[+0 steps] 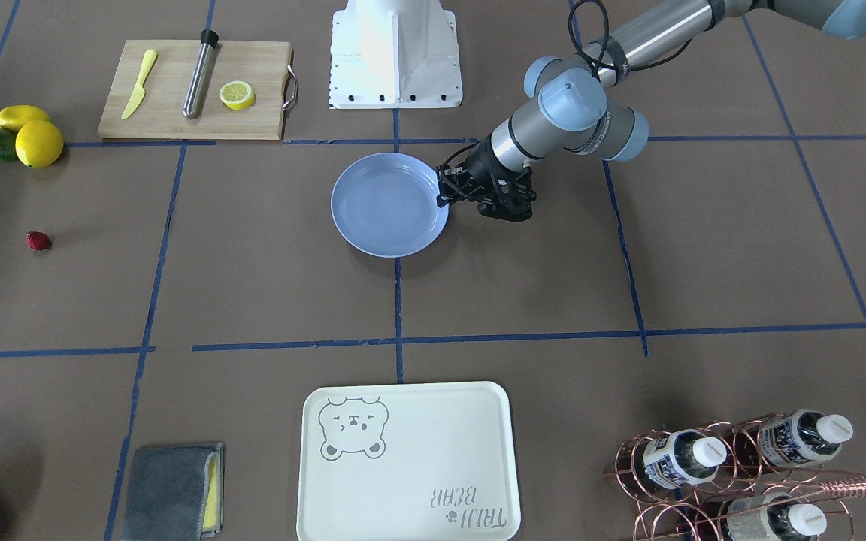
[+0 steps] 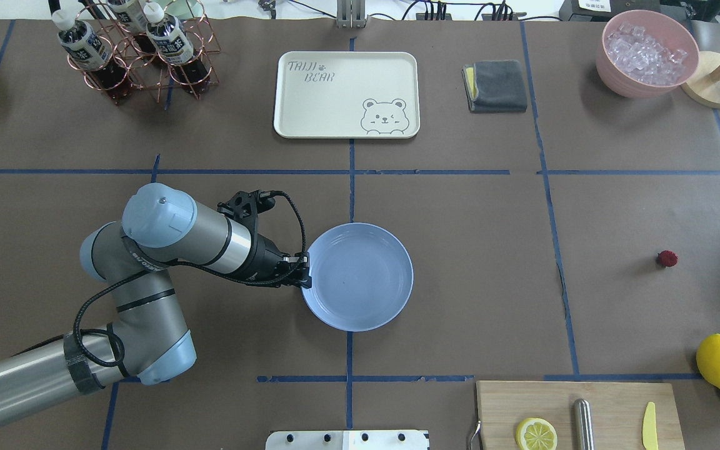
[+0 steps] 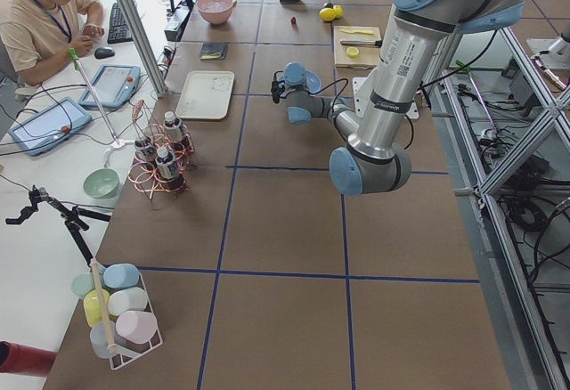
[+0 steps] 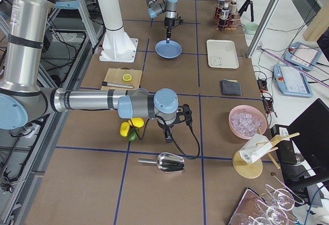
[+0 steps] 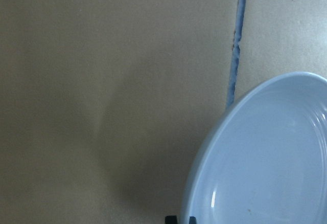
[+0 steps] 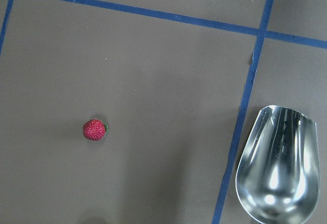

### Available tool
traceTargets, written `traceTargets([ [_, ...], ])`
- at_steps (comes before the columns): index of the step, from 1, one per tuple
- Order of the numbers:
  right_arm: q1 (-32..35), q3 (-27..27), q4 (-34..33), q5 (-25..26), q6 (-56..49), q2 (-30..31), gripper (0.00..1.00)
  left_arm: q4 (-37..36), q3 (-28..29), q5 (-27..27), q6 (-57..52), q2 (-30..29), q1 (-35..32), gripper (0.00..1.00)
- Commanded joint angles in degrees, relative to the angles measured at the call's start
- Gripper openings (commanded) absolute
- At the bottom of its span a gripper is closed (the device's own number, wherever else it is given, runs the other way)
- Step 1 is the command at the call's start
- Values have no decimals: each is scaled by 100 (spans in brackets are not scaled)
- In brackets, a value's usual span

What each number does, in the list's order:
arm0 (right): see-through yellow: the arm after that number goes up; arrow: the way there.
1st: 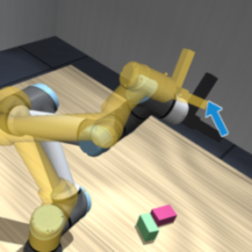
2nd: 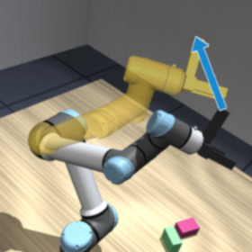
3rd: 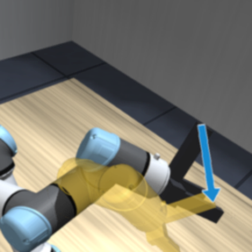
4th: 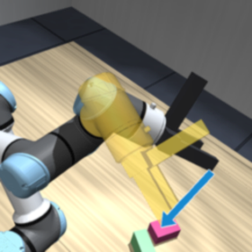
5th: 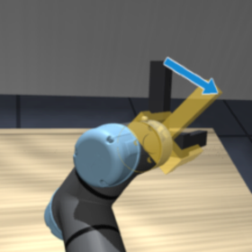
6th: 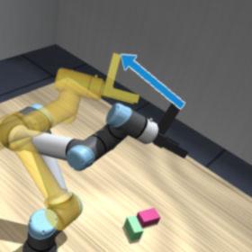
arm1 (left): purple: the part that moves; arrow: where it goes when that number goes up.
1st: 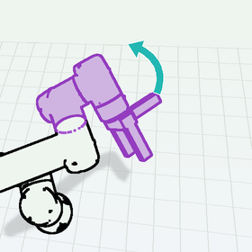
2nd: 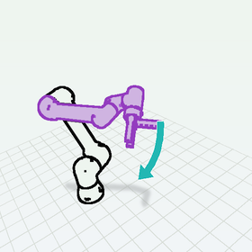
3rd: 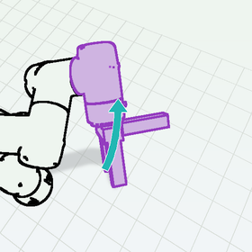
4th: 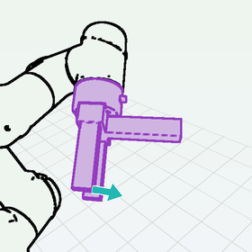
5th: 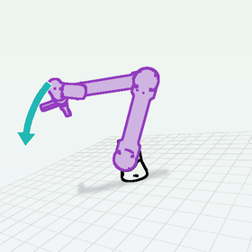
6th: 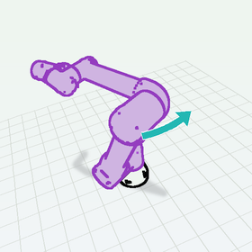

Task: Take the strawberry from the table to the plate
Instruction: 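Grip the plate rim with the left gripper and slide it toward table center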

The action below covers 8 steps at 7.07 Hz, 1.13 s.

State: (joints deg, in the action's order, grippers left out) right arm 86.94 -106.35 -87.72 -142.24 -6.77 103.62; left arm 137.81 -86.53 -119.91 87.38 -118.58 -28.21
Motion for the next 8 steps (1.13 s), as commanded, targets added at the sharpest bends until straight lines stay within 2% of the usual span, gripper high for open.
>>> traceTargets([
  [1, -2, -9, 0, -5, 0, 0, 100, -17, 110, 38, -19, -34, 0, 0],
  [6, -2, -9, 0, -5, 0, 0, 100, -17, 93, 56, -19, 19, -18, 2],
  [7, -2, 0, 0, -5, 0, 0, 100, -17, 84, 56, -19, 19, -18, 14],
  [8, -2, 0, 0, -5, 0, 0, 100, -17, 66, 56, -19, 19, -18, 45],
])
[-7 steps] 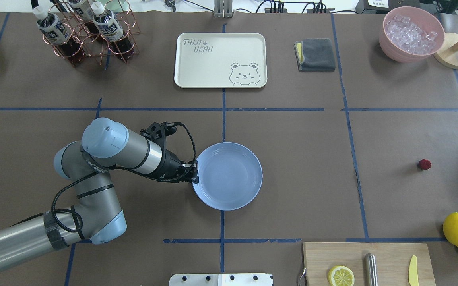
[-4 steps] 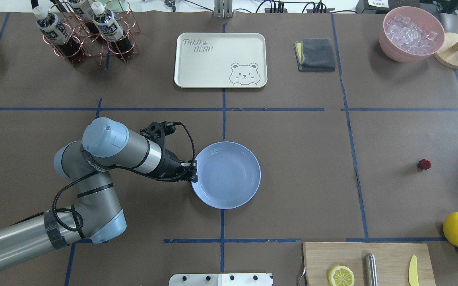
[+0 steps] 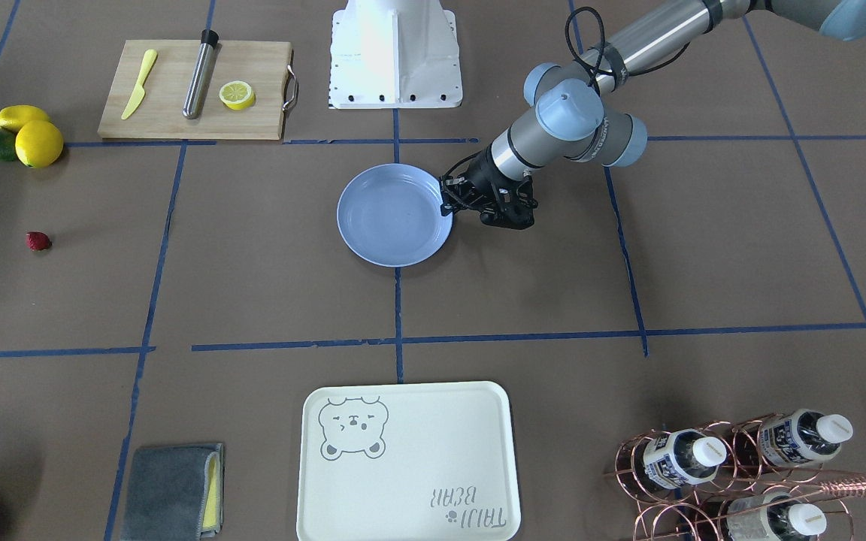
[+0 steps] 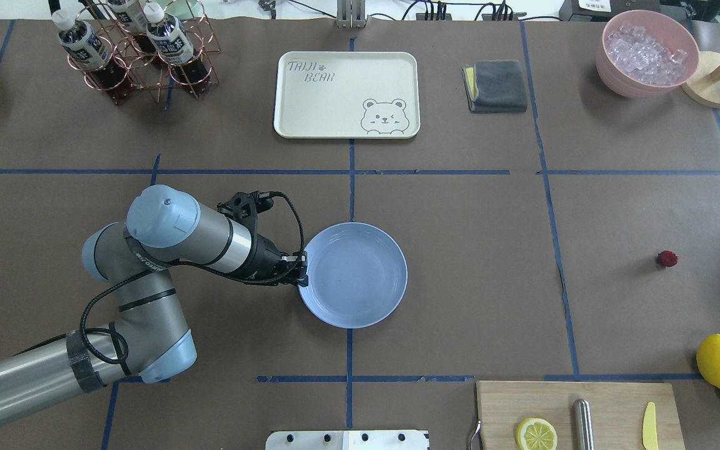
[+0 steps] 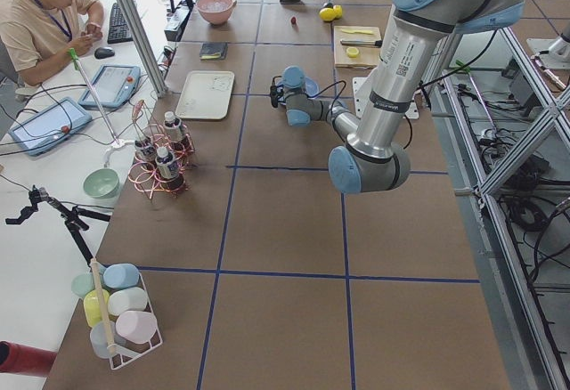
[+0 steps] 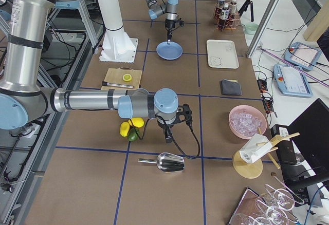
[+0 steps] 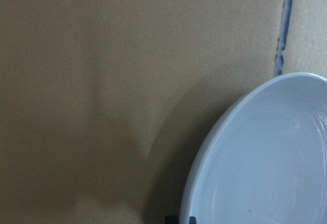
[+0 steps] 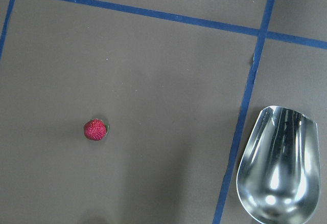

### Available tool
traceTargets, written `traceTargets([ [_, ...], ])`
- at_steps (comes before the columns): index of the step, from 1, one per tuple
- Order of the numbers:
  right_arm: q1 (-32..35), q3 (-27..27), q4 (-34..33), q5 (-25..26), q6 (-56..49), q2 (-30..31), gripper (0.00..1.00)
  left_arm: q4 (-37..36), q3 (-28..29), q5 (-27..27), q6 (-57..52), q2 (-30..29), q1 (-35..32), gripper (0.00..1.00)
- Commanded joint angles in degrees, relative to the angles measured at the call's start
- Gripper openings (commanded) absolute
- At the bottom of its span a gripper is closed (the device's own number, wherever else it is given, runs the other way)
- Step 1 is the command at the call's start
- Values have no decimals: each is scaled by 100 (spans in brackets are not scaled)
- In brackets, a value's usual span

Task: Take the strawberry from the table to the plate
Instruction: 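Grip the plate rim with the left gripper and slide it toward table center, then release the plate with the left gripper while the right gripper reaches the strawberry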

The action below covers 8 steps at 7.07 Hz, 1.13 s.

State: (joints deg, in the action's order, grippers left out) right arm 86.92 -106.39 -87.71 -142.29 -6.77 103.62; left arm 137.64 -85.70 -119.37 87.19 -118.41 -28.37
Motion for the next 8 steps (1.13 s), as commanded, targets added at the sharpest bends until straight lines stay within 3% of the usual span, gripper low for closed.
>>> traceTargets([
  [1, -9, 4, 0, -9, 9, 0, 100, 9, -34, 1, 9, 11, -19, 81],
  [2, -78, 4, 0, -200, 9, 0, 100, 9, -156, 140, 18, 28, -37, 100],
  [4, -708, 4, 191, -238, 471, 0, 100, 9, -578, 221, 35, 274, -80, 100],
  [6, -1498, 13, 1416, 522, 2536, 9, 100, 0, -667, 230, 53, 274, -98, 100],
  [7, -2051, 109, 2033, 997, 3254, 17, 100, 0, -685, 230, 61, 274, -98, 100],
  [8, -2300, 344, 2457, 1098, 3522, 9, 100, 0, -685, 230, 62, 274, -107, 100],
])
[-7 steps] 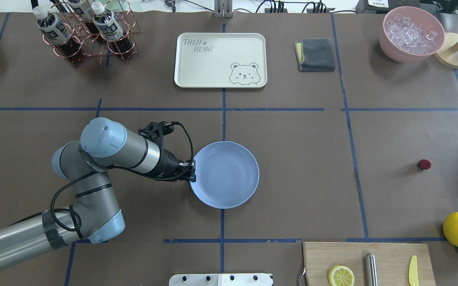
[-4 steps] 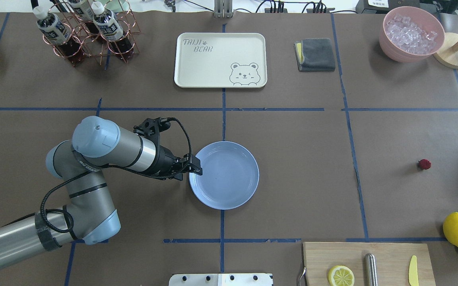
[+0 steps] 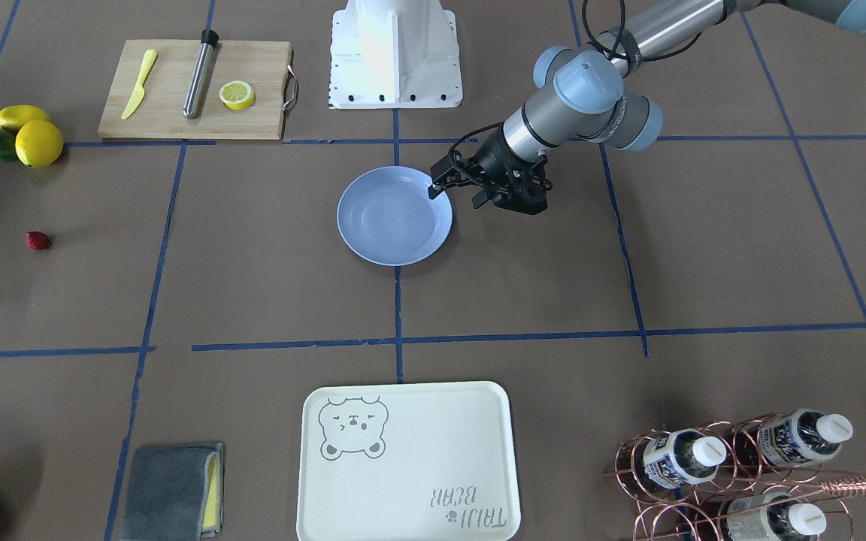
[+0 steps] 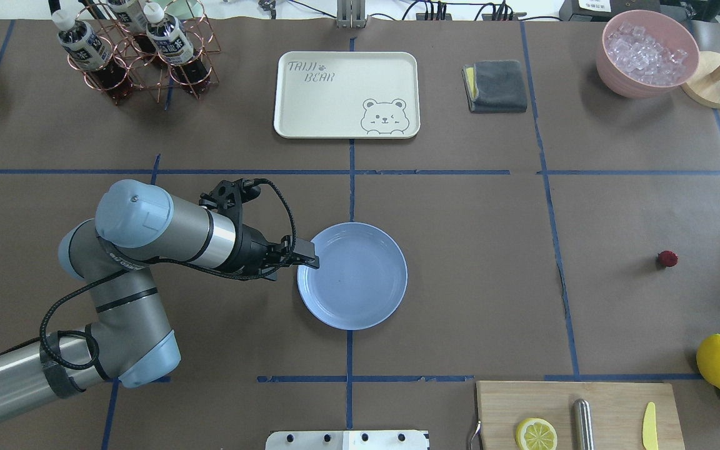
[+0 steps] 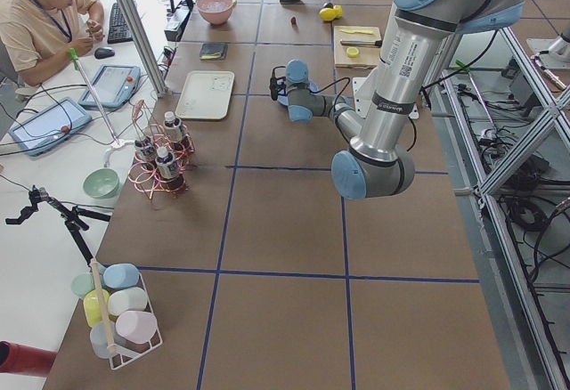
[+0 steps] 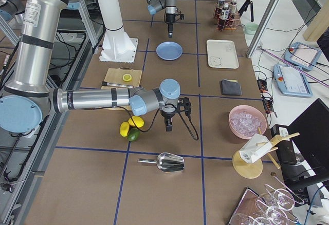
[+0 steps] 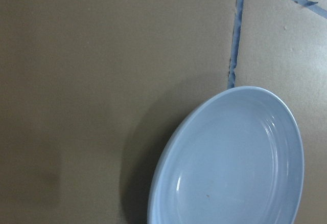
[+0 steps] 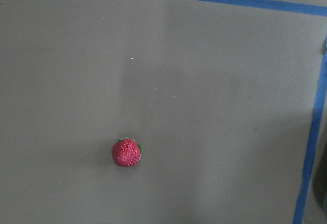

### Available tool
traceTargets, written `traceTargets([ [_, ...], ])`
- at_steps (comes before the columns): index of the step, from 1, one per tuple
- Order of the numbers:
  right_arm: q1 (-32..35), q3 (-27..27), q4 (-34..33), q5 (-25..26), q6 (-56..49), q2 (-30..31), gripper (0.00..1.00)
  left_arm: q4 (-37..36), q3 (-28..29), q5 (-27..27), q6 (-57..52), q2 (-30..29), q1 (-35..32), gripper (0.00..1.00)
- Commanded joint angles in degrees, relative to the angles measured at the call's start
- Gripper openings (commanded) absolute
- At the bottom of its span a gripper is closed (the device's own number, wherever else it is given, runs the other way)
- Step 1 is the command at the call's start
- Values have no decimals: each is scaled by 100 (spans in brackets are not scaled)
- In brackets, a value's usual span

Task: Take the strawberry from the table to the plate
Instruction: 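Release the plate with the left gripper while the right gripper reaches the strawberry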

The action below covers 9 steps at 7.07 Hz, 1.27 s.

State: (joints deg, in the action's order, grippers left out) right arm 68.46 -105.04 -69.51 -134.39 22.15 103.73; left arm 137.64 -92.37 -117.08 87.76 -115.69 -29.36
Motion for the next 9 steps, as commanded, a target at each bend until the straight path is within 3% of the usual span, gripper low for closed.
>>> traceTargets([
  [1, -595, 438, 1136, 369, 841, -10, 100, -1, -27, 9, 4, 3, -17, 100],
  [3, -1026, 501, 1797, 815, 1824, -54, 96, -1, -62, 10, 4, 3, -26, 100],
  [9, -1554, 694, 2046, 1213, 2461, -204, 96, -1, -88, 18, 4, 12, -35, 100],
])
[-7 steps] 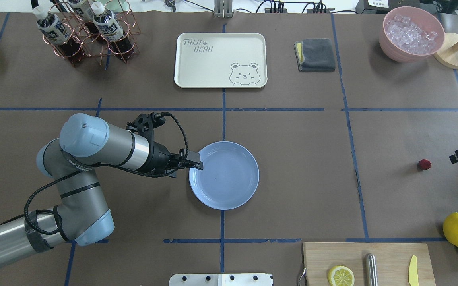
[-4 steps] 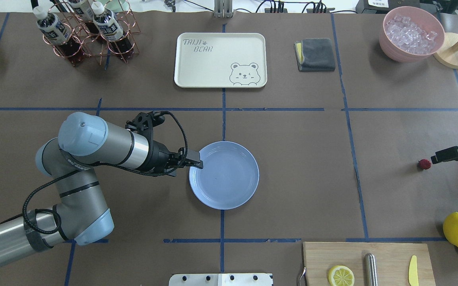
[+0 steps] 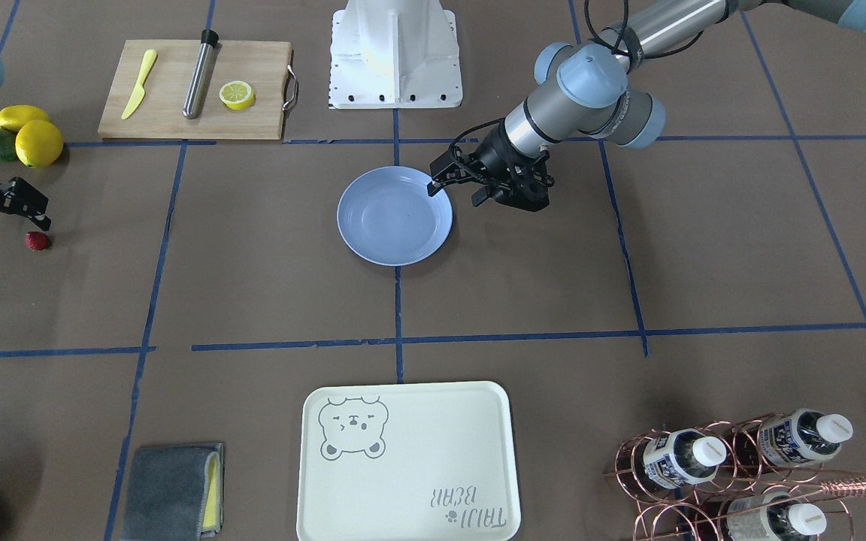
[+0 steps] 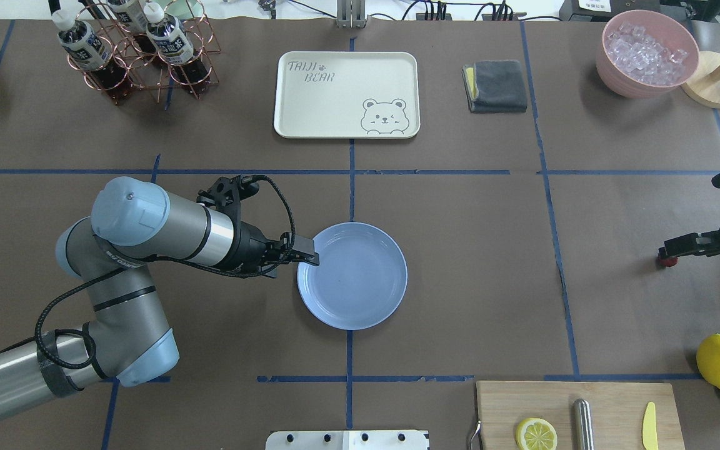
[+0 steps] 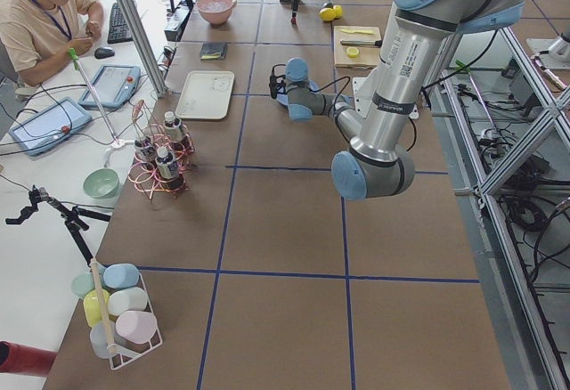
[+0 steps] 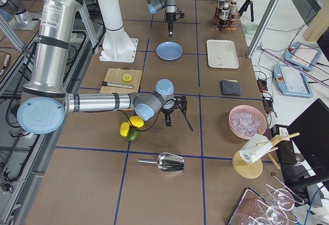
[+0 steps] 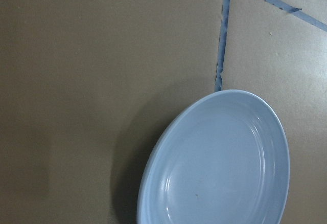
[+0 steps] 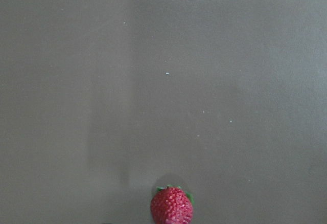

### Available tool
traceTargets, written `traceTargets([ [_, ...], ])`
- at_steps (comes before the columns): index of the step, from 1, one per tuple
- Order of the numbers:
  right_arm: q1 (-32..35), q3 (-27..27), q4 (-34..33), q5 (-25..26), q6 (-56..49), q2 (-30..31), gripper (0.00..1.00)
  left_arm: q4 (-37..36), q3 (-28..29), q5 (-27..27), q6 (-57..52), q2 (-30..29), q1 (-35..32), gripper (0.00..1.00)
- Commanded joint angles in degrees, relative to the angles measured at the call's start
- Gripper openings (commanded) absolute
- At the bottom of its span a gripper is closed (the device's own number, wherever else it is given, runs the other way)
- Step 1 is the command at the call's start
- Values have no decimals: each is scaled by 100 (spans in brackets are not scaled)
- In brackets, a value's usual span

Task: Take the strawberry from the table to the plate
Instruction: 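Release the plate with the left gripper while the right gripper reaches the strawberry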

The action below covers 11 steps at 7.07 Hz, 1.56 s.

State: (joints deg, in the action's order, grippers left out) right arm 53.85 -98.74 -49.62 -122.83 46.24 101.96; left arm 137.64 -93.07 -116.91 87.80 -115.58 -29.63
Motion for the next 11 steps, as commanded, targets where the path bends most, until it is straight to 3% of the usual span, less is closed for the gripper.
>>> traceTargets([
  [1, -137, 152, 66, 75, 52, -36, 96, 0, -18, 2, 0, 0, -8, 100],
  [4, -313, 197, 84, 339, 61, -123, 95, 0, -27, 81, 0, 9, -8, 100],
  [7, -322, 390, 93, 321, 61, -229, 84, 0, -27, 81, 0, 9, 1, 100],
  [9, -313, 382, 101, 313, 61, -229, 39, 0, -36, 81, 0, 9, -8, 100],
  [11, -313, 373, 101, 304, 52, -221, 2, 0, -97, 81, 9, 44, -8, 100],
])
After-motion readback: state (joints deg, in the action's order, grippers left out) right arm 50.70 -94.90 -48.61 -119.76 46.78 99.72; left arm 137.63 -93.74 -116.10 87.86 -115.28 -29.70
